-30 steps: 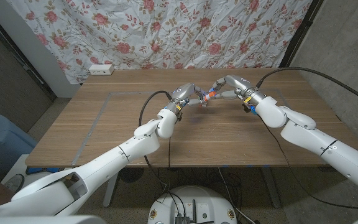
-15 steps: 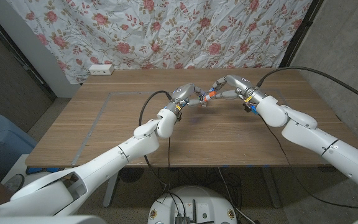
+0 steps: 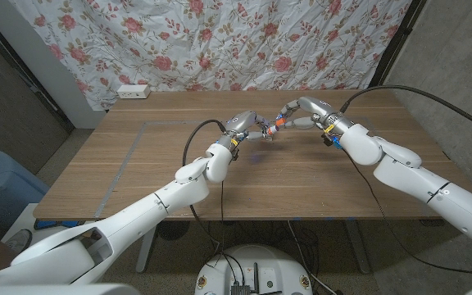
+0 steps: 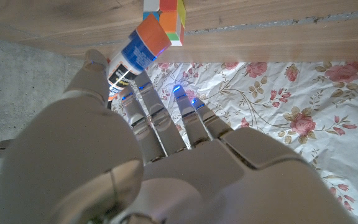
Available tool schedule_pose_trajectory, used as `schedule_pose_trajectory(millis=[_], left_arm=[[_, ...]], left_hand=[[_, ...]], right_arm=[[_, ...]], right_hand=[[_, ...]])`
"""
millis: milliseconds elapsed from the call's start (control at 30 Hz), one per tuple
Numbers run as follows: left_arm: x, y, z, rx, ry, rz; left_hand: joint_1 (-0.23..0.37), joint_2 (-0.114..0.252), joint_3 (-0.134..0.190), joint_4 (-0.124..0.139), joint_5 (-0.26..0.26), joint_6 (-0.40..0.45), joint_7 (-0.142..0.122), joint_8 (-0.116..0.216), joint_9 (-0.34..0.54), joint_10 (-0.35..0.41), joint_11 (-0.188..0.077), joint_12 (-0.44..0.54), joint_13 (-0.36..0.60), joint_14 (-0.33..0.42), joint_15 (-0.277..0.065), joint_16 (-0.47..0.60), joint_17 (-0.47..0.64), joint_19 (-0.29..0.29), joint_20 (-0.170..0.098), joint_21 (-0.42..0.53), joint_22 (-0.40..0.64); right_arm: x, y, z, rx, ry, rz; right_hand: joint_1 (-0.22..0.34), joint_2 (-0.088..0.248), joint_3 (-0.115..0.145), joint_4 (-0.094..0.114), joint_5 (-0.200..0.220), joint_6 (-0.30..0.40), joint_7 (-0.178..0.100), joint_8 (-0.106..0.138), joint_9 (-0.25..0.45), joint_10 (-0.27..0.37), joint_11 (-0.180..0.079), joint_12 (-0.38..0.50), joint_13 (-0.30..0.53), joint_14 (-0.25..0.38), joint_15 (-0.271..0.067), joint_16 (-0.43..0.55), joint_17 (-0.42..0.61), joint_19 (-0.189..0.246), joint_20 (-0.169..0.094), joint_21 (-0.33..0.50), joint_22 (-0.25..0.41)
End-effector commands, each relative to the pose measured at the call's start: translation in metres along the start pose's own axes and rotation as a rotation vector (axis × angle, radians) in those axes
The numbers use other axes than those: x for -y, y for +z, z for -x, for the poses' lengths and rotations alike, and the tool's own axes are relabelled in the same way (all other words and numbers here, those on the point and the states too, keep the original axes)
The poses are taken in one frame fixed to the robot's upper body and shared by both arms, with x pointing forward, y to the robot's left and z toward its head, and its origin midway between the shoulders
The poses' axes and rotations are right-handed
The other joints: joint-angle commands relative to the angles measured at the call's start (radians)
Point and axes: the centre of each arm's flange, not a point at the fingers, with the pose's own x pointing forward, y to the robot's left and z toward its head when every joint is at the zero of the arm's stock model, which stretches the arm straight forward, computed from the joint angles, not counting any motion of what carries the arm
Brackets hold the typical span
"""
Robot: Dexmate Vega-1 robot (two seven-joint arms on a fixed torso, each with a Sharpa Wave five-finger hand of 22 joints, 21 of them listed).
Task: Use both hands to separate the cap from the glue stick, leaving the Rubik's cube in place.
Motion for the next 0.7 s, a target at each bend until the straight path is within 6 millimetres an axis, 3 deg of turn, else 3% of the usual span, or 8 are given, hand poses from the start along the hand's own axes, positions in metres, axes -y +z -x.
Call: schedule_pose_trajectory(millis=[33,200,700], left_arm=[[-0.005,-0.004,0.007,-0.015,-0.01,-0.03],[-0.009,-0.006,0.008,-0.022,-0.016,-0.049],[-0.025,-0.013,0.016,-0.017,-0.042,-0.149]], left_hand=[[-0.02,0.068,0.032,0.02,0.007,0.101,0.052,0.008,0.003,0.029,-0.032,0.005,0.005,0.006,-0.142,0.002,0.002,0.0,0.003,0.001,0.002],[-0.02,0.068,0.031,0.02,0.007,0.098,0.051,0.007,0.003,0.028,-0.032,0.005,0.004,0.006,-0.141,0.002,0.003,0.0,0.003,0.001,0.002],[-0.024,0.065,0.031,0.02,0.007,0.097,0.049,0.007,0.003,0.024,-0.032,0.004,0.004,0.004,-0.14,0.002,0.003,-0.001,0.002,0.001,0.002]], right_arm=[[0.006,-0.002,0.003,-0.01,0.003,0.013],[0.007,-0.005,0.003,-0.025,0.006,0.021],[0.01,-0.013,0.005,-0.069,0.01,0.05]], right_hand=[[0.026,0.034,-0.005,0.0,0.004,-0.003,-0.003,-0.002,0.002,0.016,-0.025,-0.003,0.004,-0.003,-0.165,0.0,0.003,-0.002,-0.046,-0.004,0.0],[0.02,0.034,-0.012,0.003,0.004,-0.007,-0.005,-0.004,0.002,0.009,-0.026,-0.007,0.007,-0.012,-0.161,-0.004,0.004,0.009,-0.028,0.001,0.001],[0.017,0.04,-0.016,0.003,0.007,-0.025,-0.014,-0.012,0.002,-0.005,-0.026,-0.018,0.007,-0.031,-0.161,-0.012,0.005,0.006,-0.033,-0.002,0.001]])
